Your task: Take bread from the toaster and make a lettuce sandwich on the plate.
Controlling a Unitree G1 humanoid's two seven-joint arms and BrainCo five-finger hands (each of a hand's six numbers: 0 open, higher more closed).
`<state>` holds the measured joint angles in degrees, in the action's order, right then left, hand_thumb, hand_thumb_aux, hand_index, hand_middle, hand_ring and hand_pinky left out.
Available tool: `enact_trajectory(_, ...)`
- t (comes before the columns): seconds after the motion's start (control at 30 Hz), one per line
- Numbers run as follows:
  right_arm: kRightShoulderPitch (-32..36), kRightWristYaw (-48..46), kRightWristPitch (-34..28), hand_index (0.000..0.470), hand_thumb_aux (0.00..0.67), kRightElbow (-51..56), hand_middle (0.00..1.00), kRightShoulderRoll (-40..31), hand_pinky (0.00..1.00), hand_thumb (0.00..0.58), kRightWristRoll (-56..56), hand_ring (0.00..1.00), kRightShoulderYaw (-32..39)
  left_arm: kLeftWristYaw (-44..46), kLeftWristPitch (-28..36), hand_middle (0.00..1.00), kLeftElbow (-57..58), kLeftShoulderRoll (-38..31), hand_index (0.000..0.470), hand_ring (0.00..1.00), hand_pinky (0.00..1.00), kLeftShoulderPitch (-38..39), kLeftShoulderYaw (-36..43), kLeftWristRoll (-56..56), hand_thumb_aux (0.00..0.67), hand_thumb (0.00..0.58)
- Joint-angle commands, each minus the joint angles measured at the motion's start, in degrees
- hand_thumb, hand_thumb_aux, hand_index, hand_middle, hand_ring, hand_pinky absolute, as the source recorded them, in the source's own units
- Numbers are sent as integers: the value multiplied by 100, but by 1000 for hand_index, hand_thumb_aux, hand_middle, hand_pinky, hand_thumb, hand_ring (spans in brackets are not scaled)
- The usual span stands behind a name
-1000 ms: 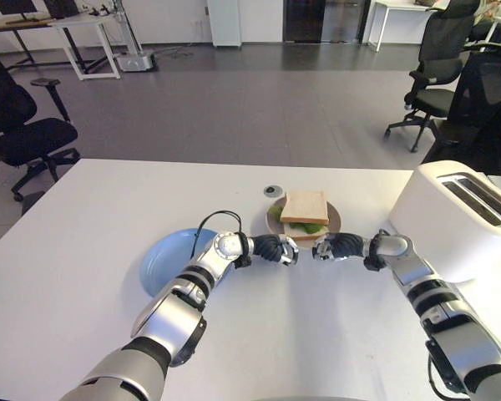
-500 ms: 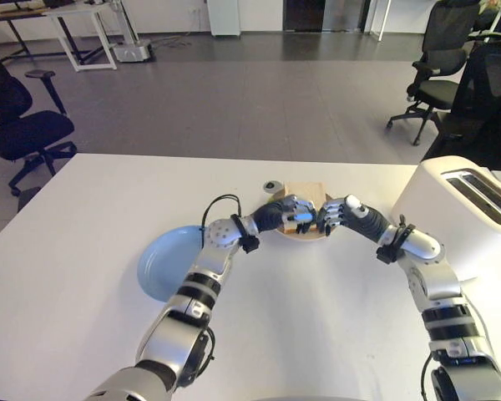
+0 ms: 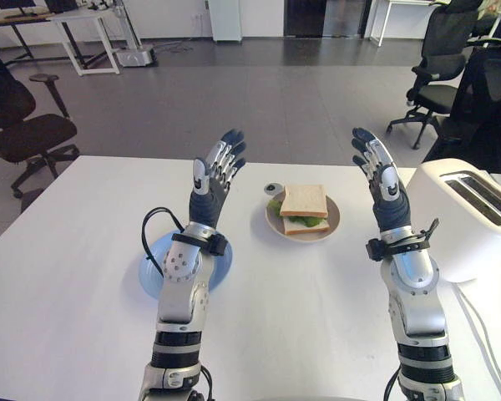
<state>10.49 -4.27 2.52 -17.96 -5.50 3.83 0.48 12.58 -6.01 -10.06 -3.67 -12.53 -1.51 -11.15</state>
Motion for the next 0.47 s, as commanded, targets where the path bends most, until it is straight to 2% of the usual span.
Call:
enact_trajectory(0.03,77,182,76,0,0,102,0,67,0,0,-57,0,-165,4,-291,0,141,-58,0,0,0,-6,70,251,0,0)
enact_trajectory(0.47,147,301,302,0,0,459,0,-7,0,0,-28,0,-236,152,-494,0,446,1,0,0,0,39,138,141,0,0)
